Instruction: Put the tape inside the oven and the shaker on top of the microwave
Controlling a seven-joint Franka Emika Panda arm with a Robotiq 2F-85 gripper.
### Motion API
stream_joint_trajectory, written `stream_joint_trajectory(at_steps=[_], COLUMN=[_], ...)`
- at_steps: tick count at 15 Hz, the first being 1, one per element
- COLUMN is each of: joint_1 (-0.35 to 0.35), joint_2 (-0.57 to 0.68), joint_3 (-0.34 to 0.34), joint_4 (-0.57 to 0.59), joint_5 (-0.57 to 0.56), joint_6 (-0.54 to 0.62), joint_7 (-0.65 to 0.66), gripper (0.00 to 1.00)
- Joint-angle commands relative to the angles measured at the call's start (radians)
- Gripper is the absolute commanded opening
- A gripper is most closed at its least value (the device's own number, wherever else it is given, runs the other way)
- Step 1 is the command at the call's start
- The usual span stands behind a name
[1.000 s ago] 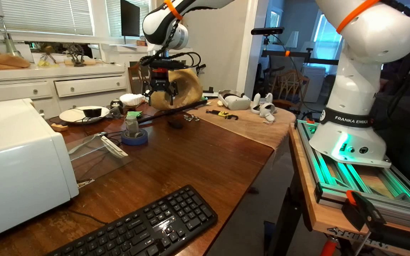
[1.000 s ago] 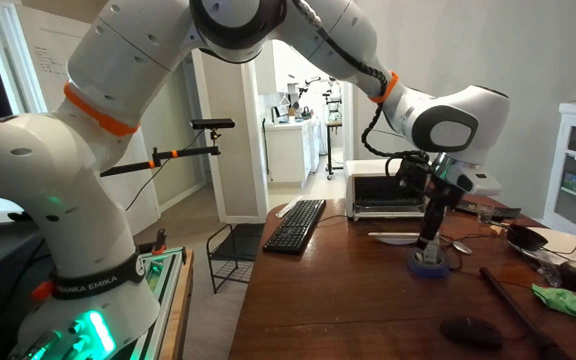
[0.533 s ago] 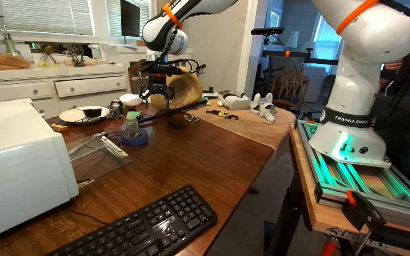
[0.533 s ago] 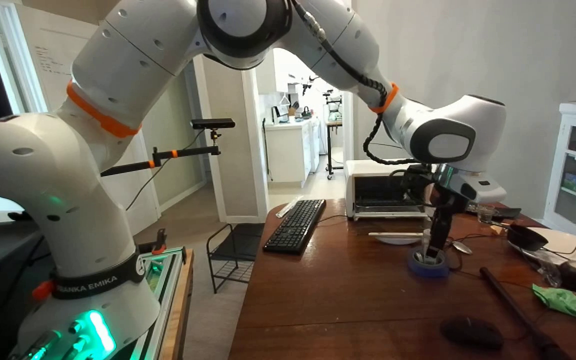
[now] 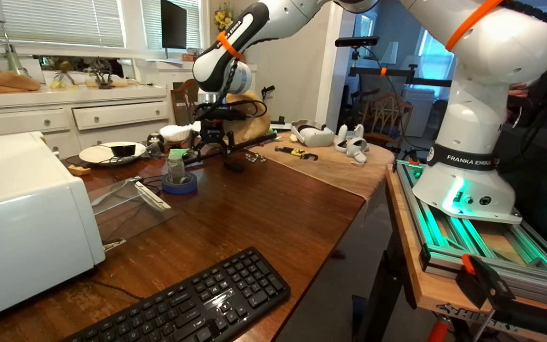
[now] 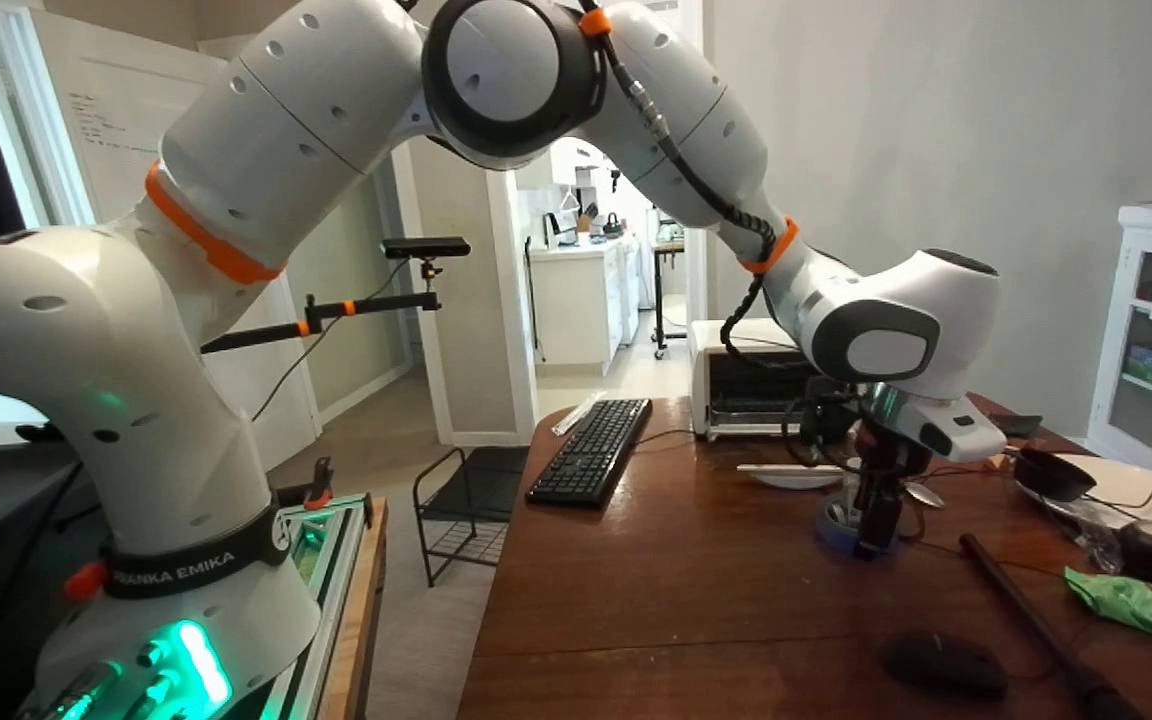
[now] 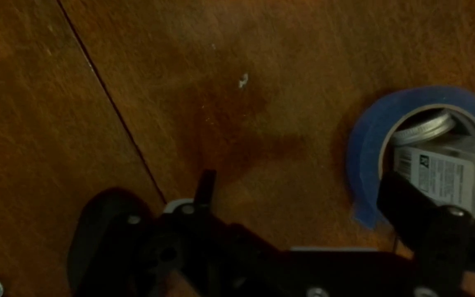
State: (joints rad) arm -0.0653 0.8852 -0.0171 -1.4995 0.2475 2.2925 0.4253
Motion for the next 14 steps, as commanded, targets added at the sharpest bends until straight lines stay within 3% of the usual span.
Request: stream_joint_trajectory(at_steps=[1, 5, 6, 14], joint_1=[-0.009, 0.019, 0.011, -0.013], joint_2=[0.066, 0.112, 0.077, 0.118], joint_3=[0.022, 0.019, 0.016, 0.056], joint_4=[0.056, 0.097, 0.061, 0.096], joint_5=[0.025, 0.03, 0.015, 0.046], joint_6=[0.016, 0.105, 0.059, 0.138], joint_7=[-0.081, -0.05, -0.068, -0.122], gripper=[1.0, 1.0, 1.0, 1.0])
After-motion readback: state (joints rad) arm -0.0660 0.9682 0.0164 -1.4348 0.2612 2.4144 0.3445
